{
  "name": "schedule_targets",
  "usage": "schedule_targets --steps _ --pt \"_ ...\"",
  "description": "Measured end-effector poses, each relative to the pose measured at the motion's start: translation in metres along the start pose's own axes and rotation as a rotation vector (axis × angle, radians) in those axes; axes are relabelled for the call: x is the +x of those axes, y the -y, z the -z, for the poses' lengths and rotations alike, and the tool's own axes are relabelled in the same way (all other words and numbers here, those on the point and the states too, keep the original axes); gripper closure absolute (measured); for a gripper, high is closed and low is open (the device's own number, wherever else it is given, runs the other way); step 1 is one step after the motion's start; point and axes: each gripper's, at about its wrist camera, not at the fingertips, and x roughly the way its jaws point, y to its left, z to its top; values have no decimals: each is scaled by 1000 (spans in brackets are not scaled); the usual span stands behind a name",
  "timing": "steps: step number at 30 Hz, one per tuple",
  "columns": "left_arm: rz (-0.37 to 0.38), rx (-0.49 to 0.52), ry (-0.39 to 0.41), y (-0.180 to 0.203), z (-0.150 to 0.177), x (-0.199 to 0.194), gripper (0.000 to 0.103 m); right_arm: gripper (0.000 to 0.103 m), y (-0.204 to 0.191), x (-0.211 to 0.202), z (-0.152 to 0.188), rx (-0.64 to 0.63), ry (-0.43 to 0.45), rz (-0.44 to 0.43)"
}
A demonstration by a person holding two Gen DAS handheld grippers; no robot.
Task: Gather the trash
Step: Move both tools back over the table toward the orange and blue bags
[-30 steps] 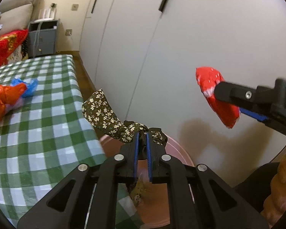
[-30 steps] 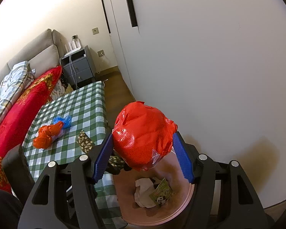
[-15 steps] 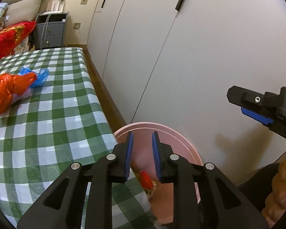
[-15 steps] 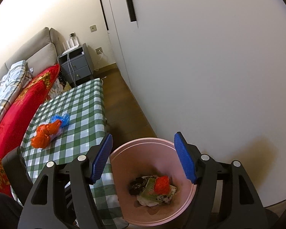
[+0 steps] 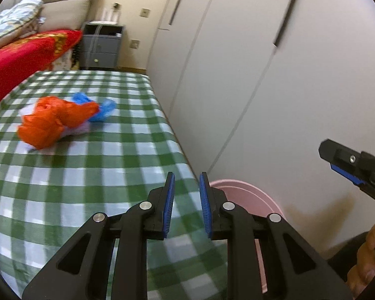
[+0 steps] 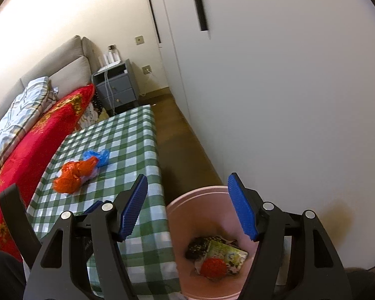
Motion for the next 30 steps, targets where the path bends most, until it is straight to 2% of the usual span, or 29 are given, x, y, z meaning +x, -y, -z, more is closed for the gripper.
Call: schedule_targets --steps 11,16,19,20,23,30 --pt "-159 -63 60 -60 -6 -19 83 47 -53 38 10 -57 -24 -121" --pt "-247 -114 84 -87 -8 -25 83 61 -76 61 16 -79 -45 -178" --pt "-290 -136 83 -98 -10 -25 83 65 -88 72 21 -89 -61 -203" --pt "-307 -146 80 -103 -11 -23 82 65 -90 74 21 -93 -63 -207" --pt "-353 -165 86 -112 -14 -22 65 65 -96 84 22 -97 -72 -221" --pt "-416 -158 142 -119 -27 -25 55 65 -117 111 25 -105 -106 -260"
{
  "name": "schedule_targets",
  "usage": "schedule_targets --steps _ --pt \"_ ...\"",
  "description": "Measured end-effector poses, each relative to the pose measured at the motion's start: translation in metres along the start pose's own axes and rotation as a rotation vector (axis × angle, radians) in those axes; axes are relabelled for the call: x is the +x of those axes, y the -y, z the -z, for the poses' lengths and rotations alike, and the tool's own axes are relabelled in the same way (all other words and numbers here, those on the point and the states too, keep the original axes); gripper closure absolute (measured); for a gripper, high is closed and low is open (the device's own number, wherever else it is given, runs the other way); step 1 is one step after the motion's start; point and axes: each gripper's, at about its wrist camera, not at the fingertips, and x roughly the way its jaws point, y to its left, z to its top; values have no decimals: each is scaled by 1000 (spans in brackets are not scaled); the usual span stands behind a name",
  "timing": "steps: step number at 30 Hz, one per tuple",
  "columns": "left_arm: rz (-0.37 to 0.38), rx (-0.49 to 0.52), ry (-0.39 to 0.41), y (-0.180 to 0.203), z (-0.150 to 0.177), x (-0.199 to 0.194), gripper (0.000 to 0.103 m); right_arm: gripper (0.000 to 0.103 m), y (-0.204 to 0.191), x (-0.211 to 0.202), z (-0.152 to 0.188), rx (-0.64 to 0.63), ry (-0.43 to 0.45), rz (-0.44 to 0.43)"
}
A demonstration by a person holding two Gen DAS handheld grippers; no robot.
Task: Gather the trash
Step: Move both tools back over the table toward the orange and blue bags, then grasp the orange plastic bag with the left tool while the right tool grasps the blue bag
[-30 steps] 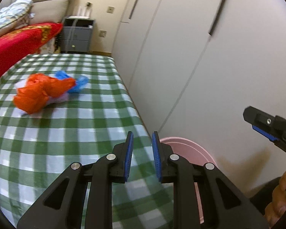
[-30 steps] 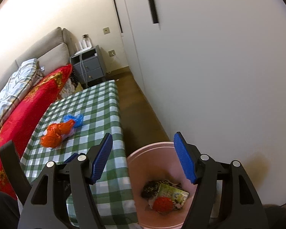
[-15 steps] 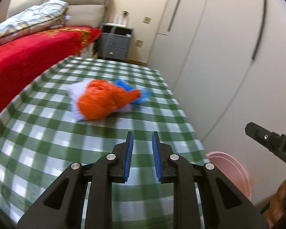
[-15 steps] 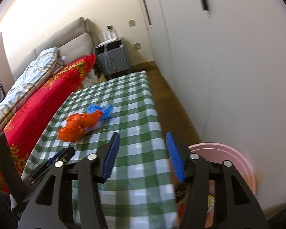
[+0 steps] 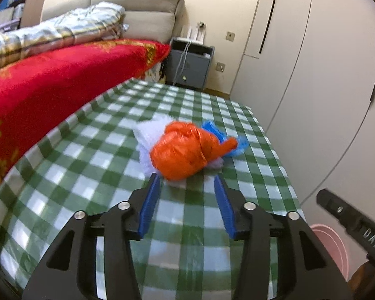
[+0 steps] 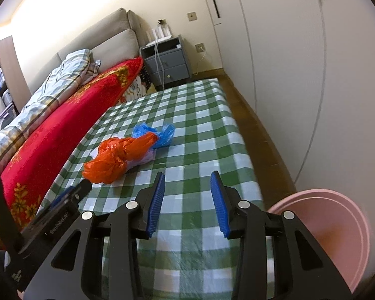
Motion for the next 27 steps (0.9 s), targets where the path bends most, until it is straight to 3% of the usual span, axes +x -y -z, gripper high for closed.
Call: schedule_targets --steps 6,25,27 --pt "-11 18 20 -8 -10 13 52 65 -5 22 -4 10 -19 -33" --pt "28 -25 -41 -13 -15 52 52 64 -7 117 -44 30 -84 -80" --pt "25 -29 -43 -13 -15 53 58 64 -6 129 -51 33 -90 -84"
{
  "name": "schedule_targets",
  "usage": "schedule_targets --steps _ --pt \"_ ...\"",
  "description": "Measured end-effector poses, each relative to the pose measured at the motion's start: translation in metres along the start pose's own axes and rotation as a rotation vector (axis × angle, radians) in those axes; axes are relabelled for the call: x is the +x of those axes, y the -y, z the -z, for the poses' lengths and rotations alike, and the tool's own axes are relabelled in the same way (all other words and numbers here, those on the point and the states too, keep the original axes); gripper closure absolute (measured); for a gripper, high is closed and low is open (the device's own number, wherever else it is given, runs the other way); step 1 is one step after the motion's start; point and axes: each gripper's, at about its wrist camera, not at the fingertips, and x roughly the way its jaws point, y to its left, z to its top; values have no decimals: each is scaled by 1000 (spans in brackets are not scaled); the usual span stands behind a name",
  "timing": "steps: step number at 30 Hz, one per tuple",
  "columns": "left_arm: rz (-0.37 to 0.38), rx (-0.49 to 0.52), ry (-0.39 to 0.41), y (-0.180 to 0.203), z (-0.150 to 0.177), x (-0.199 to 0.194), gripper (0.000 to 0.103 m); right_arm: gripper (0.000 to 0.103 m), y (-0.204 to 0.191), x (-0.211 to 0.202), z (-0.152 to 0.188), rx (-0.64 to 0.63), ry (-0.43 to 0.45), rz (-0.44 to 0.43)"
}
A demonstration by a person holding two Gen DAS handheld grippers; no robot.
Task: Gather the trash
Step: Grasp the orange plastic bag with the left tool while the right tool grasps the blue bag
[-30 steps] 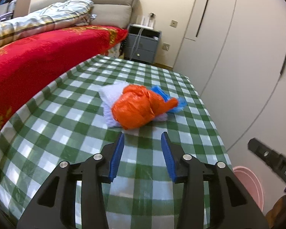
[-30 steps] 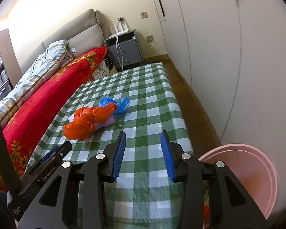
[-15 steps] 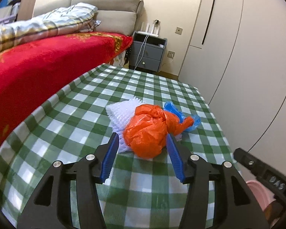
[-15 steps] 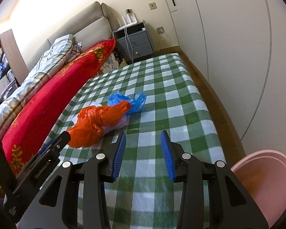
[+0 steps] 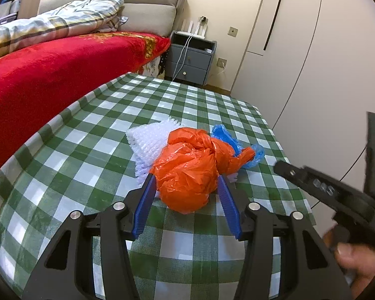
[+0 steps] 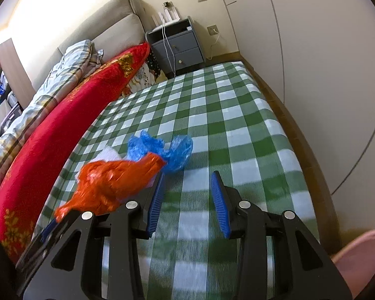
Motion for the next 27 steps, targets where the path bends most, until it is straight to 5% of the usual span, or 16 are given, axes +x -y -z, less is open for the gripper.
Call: schedule_targets --steps 6,10,13,15,27 --pt "3 -4 -39 -2 0 4 81 63 1 31 -17 2 -29 -23" --pt "-15 1 -34 -1 -2 1 83 68 -3 40 -23 -21 -46 -56" --pt "-24 -22 -31 -6 -3 0 84 95 -4 37 -22 -29 -46 -60" --pt "-19 -29 -32 -6 -3 -1 84 101 -3 29 -20 -23 -40 -58" --pt "-22 -45 26 -14 -11 -35 86 103 -16 -37 -5 -106 -3 -42"
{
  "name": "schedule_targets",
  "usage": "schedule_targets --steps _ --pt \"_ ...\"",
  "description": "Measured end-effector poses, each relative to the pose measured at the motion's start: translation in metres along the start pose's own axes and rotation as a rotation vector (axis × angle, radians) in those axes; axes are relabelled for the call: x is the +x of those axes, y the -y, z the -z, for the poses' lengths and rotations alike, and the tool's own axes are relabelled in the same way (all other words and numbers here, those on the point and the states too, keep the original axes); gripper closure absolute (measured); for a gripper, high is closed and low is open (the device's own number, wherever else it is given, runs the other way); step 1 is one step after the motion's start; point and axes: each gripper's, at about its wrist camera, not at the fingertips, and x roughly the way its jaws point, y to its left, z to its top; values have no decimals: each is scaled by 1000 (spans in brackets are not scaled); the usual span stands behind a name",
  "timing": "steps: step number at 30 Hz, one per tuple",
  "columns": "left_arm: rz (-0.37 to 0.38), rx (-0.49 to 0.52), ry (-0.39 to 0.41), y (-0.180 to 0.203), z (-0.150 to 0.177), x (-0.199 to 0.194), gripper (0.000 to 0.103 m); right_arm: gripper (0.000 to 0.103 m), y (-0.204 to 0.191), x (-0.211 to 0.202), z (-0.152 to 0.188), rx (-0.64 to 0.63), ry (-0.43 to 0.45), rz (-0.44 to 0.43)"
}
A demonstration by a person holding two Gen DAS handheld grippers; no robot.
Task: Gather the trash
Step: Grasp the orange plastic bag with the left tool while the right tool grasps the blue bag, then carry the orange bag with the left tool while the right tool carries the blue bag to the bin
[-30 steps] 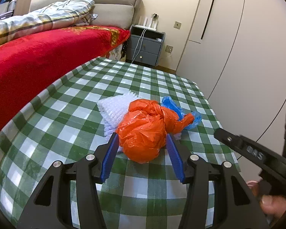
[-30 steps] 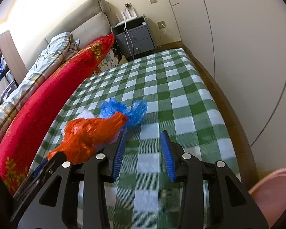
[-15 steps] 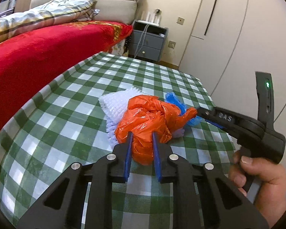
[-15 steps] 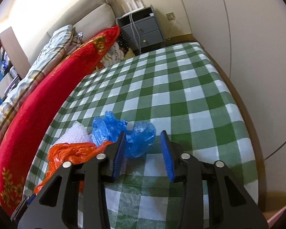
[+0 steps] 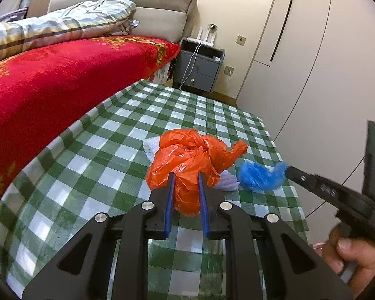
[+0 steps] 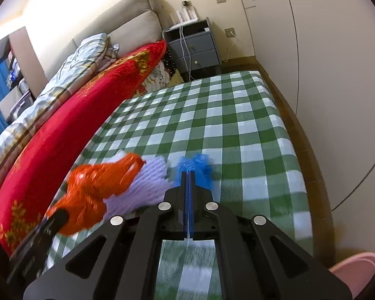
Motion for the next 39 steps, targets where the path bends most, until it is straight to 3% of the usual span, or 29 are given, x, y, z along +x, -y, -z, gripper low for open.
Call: schedule_targets --steps 14,27,39 --pt "36 89 11 12 16 -47 86 103 -18 -103 30 -60 89 29" --pt "85 154 27 33 29 -78 86 103 -17 -169 58 -76 136 85" --pt "180 209 18 65 45 -90 86 103 1 -213 72 -38 168 170"
